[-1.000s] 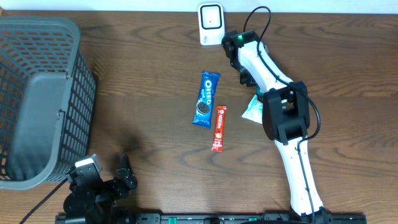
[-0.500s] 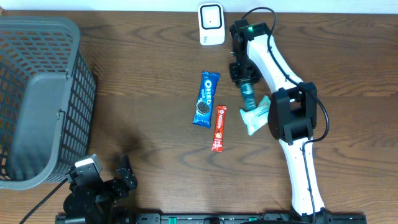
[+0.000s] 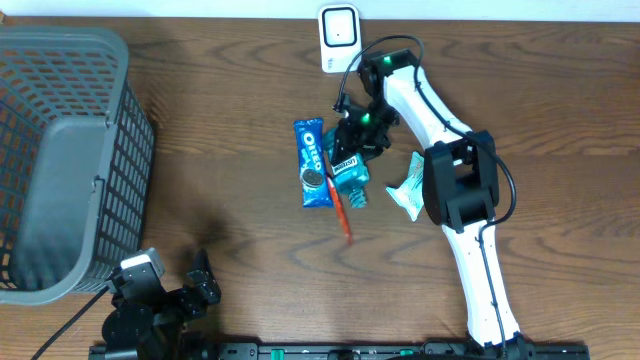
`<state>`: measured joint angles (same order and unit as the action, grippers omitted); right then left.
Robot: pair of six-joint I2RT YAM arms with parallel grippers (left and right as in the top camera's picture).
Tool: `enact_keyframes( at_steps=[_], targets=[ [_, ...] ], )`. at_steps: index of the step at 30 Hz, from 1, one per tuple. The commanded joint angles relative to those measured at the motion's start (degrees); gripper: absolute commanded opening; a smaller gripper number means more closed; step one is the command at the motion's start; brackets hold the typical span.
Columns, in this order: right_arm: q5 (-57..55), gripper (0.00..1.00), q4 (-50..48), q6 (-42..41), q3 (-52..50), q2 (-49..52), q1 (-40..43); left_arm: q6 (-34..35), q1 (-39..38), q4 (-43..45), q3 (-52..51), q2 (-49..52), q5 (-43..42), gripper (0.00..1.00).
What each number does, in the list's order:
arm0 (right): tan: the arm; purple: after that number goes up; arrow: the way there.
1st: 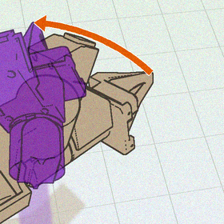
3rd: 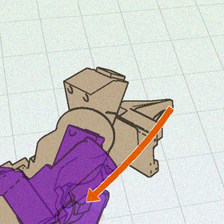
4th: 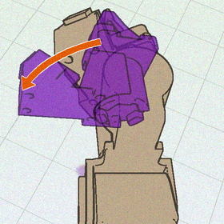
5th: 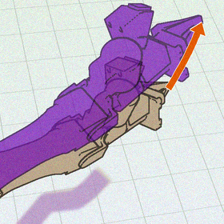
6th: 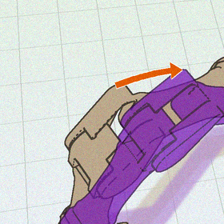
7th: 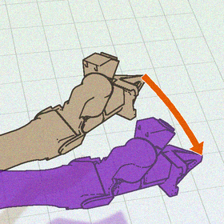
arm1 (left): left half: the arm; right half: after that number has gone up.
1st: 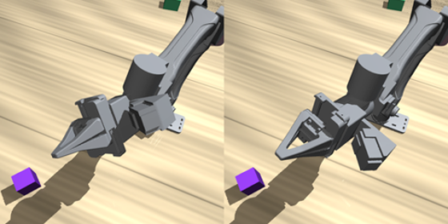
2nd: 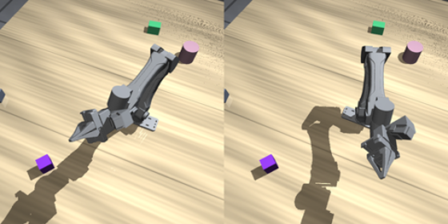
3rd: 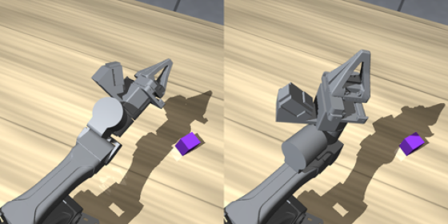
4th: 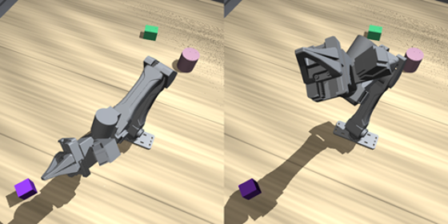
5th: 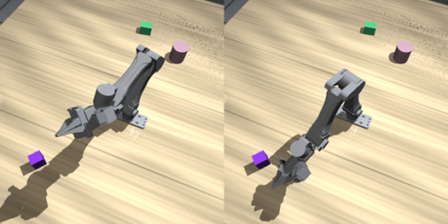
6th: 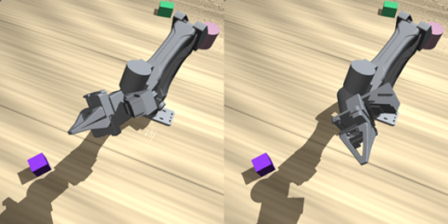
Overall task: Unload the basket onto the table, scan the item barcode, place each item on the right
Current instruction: 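Lower the bottle onto the table beside the Oreo packet and release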
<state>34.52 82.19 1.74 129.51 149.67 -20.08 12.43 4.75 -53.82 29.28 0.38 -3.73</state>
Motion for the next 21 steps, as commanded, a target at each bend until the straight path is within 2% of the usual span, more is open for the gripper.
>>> enact_keyframes(
  at_steps=[1, 5, 7, 8, 15, 21],
  targets=[
    [-11.0, 0.48, -1.7, -2.5, -1.2, 3.7, -1.1, 0.3, 0.0, -0.2, -0.2, 0.2, -0.1, 0.98],
    [-18.1, 0.55, -0.1, -6.1, 1.2, 3.6, -1.1, 0.3, 0.0, -0.2, -0.2, 0.2, -0.1, 0.98],
    [-19.7, 0.74, 1.9, -6.7, 4.2, 3.5, -1.0, 0.3, 0.0, -0.2, -0.2, 0.2, -0.1, 0.98],
    [-20.6, 0.99, 2.9, -7.2, 5.9, 3.5, -1.1, 0.3, 0.0, -0.2, -0.2, 0.2, -0.1, 0.98],
    [-29.2, 0.99, 11.4, -15.3, 19.5, 3.5, -3.5, 0.3, 0.0, -0.2, -0.2, 0.2, -0.1, 0.98],
    [-31.0, 0.99, 13.9, -17.4, 19.0, 3.6, -8.3, 0.3, 0.0, -0.2, -0.2, 0.2, -0.1, 0.98]
  ],
)
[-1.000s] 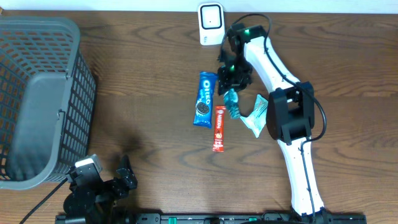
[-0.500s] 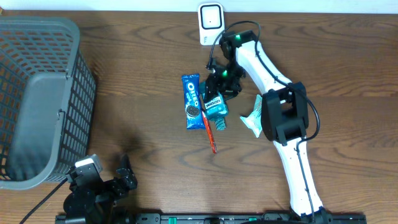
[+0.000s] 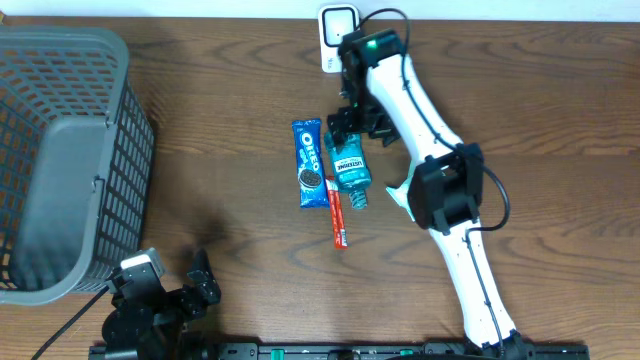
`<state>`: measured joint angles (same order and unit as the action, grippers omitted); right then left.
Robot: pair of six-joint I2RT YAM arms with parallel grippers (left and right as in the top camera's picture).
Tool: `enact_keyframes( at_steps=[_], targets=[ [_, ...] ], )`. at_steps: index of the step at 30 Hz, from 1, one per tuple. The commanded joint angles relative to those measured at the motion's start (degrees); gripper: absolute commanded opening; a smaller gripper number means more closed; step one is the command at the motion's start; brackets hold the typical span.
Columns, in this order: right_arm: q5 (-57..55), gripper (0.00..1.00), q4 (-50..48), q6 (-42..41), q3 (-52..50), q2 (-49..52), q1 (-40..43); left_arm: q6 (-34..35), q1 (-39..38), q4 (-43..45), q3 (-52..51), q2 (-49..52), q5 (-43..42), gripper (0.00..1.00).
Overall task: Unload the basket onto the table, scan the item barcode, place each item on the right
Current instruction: 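Lower the bottle onto the table beside the Oreo packet and release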
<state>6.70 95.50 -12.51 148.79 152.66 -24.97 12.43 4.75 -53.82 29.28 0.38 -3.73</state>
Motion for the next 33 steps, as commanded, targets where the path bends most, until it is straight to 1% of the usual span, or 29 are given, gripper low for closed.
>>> enact_keyframes(
  at_steps=[1, 5, 9, 12, 18, 20, 25, 33],
  targets=[
    [-4.4, 0.99, 0.9, -4.3, -0.3, 0.6, -4.4, 0.3, 0.0, -0.2, -0.2, 0.2, -0.1, 0.98],
    [-10.6, 0.99, 1.0, -9.6, -0.3, 0.6, -8.9, 0.3, 0.0, -0.2, -0.2, 0.2, -0.1, 0.98],
    [-14.1, 0.99, 1.2, -13.4, -0.4, 0.6, -10.2, 0.3, 0.0, -0.2, -0.2, 0.2, -0.1, 0.98],
    [-14.1, 0.99, 1.8, -14.3, -0.4, 0.6, -10.4, 0.3, 0.0, -0.2, -0.2, 0.2, -0.1, 0.98],
    [-10.4, 0.99, 1.9, -13.7, -0.4, -0.2, -10.4, 0.3, 0.0, -0.2, -0.2, 0.2, -0.1, 0.98],
    [-9.2, 0.99, 1.9, -13.2, -0.4, -2.7, -10.7, 0.3, 0.0, -0.2, -0.2, 0.2, -0.1, 0.98],
    [-9.2, 0.99, 1.9, -10.0, -0.5, -12.8, -11.9, 0.3, 0.0, -0.2, -0.2, 0.2, -0.1, 0.98],
    [-15.0, 0.99, 1.9, -9.0, -0.6, -34.2, -16.0, 0.3, 0.0, -0.2, -0.2, 0.2, -0.1, 0.98]
  ],
)
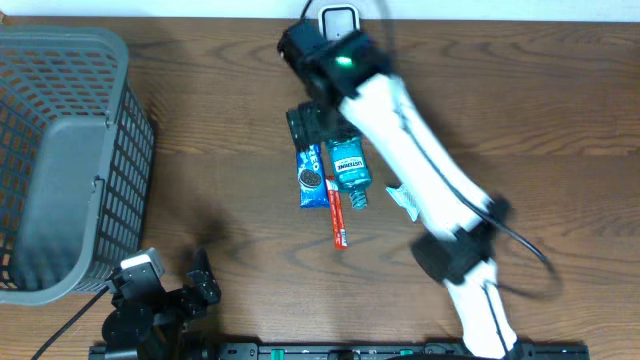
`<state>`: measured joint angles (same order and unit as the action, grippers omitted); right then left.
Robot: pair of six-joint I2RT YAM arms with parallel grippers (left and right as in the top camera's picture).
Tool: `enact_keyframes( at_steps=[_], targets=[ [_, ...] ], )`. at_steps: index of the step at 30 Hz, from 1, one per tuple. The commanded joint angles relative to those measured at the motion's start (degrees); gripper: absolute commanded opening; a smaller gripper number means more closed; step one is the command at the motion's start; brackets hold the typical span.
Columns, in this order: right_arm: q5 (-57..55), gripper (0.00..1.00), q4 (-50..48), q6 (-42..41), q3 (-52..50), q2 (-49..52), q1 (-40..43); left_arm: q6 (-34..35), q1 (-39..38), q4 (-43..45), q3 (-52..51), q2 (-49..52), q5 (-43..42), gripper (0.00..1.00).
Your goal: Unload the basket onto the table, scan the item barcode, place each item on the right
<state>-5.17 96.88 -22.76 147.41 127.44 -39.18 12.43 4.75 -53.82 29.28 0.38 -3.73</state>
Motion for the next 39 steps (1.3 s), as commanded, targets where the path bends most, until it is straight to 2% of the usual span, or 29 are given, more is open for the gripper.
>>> enact_keyframes(
  at_steps=[1, 5, 9, 11, 14, 15, 18, 20, 25, 31, 39],
  targets=[
    [-3.4, 0.99, 0.5, 1.5, 0.3, -11.1, -2.2, 0.3, 0.0, -0.2, -0.2, 0.2, -0.1, 0.98],
    [-9.3, 0.99, 0.5, -1.7, -8.6, -20.9, -4.1, 0.3, 0.0, -0.2, -0.2, 0.2, -0.1, 0.98],
    [-19.1, 0.99, -0.7, -12.4, -27.4, -29.2, -4.8, 0.3, 0.0, -0.2, -0.2, 0.2, -0.1, 0.98],
    [-20.7, 0.99, -5.1, -14.8, -36.9, -31.5, -4.8, 0.3, 0.0, -0.2, -0.2, 0.2, -0.1, 0.98],
    [-21.4, 0.99, -20.0, -12.3, -53.8, -33.7, -4.5, 0.3, 0.0, -0.2, -0.2, 0.2, -0.1, 0.98],
    [-21.4, 0.99, -29.0, -10.8, -61.2, -33.7, -4.0, 0.3, 0.0, -0.2, -0.2, 0.2, -0.1, 0.98],
    [-15.9, 0.99, -45.1, -4.3, -70.5, -33.0, -2.3, 0.3, 0.0, -0.2, -0.2, 0.2, -0.1, 0.98],
    [-9.4, 0.99, -52.0, -1.8, -73.4, -31.9, -0.2, 0.3, 0.0, -0.2, -0.2, 0.2, -0.1, 0.98],
    [1.2, 0.99, -57.4, 0.2, -73.7, -27.5, 5.0, 0.3, 0.0, -0.2, -0.2, 0.2, -0.1, 0.98],
    [3.2, 0.99, -59.9, 0.8, -73.7, -22.0, 7.3, 0.3, 0.0, -0.2, -0.2, 0.2, -0.1, 0.98],
    [3.2, 0.99, -62.1, 0.7, -73.7, -18.6, 6.1, 0.3, 0.0, -0.2, -0.2, 0.2, -0.1, 0.98]
  ],
)
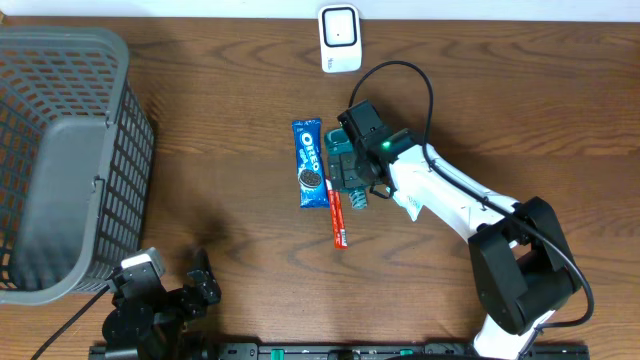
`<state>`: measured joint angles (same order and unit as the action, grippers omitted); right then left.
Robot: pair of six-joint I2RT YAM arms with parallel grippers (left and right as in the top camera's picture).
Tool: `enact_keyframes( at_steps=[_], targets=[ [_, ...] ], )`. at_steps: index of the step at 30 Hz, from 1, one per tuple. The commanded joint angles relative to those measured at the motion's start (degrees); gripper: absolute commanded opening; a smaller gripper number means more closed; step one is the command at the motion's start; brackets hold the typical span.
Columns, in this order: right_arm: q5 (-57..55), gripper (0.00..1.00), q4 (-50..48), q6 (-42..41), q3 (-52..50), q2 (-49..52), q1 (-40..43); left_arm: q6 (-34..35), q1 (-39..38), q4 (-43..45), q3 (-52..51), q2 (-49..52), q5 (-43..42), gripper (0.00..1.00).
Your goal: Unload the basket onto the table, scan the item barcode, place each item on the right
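A teal mouthwash bottle (352, 178) lies at the table's middle, its cap toward the front. My right gripper (347, 150) hangs over the bottle's far end and hides it; whether the jaws hold it is unclear. A blue Oreo pack (310, 163) lies just left of the bottle. A red stick pack (338, 215) lies in front of both. The white barcode scanner (340, 38) stands at the far edge. My left gripper (205, 278) rests at the near left, away from every item.
A large grey mesh basket (62, 150) fills the left side. A mint-and-white packet (403, 203) peeks out from under my right arm, which runs from the near right corner across to the bottle.
My right arm was stretched far out, blurred, with its gripper over the Oreo pack's far end. Now it is drawn back and sits over the bottle's far end. The items have not moved.
First my right gripper was at the bottle, which lay tilted with the red stick slanting beside it. Then bottle and stick lay straight, the gripper by the bottle's far end. It then stood over the Oreo pack, and now over the bottle. The left arm stayed put.
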<state>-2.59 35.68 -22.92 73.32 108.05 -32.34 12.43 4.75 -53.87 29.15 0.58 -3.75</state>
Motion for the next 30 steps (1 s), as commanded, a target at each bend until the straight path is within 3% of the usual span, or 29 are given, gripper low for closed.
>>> enact_keyframes(
  at_steps=[1, 13, 18, 24, 27, 30],
  targets=[
    [0.6, 0.99, -1.3, 0.8, 0.4, 1.3, -0.7, 0.3, 0.0, -0.1, 0.0, 0.0, -0.1, 0.98],
    [1.2, 0.99, -4.2, 0.2, 0.5, 9.2, -0.8, 0.3, 0.0, -0.1, 0.0, 0.0, -0.1, 0.98],
    [-0.2, 0.91, -4.9, 0.1, 0.5, 10.4, -0.3, 0.3, 0.0, -0.1, 0.0, 0.0, -0.1, 0.98],
    [-0.5, 0.64, -4.7, 0.1, 0.4, 10.4, -0.5, 0.3, 0.0, -0.1, 0.0, 0.0, -0.1, 0.98],
    [-0.5, 0.59, -4.5, 0.1, 0.7, 10.4, -0.4, 0.3, 0.0, -0.1, 0.0, 0.0, -0.1, 0.98],
    [-0.5, 0.44, -0.8, 1.8, 4.1, 10.4, 0.0, 0.3, 0.0, -0.1, 0.0, 0.0, -0.1, 0.98]
  ],
)
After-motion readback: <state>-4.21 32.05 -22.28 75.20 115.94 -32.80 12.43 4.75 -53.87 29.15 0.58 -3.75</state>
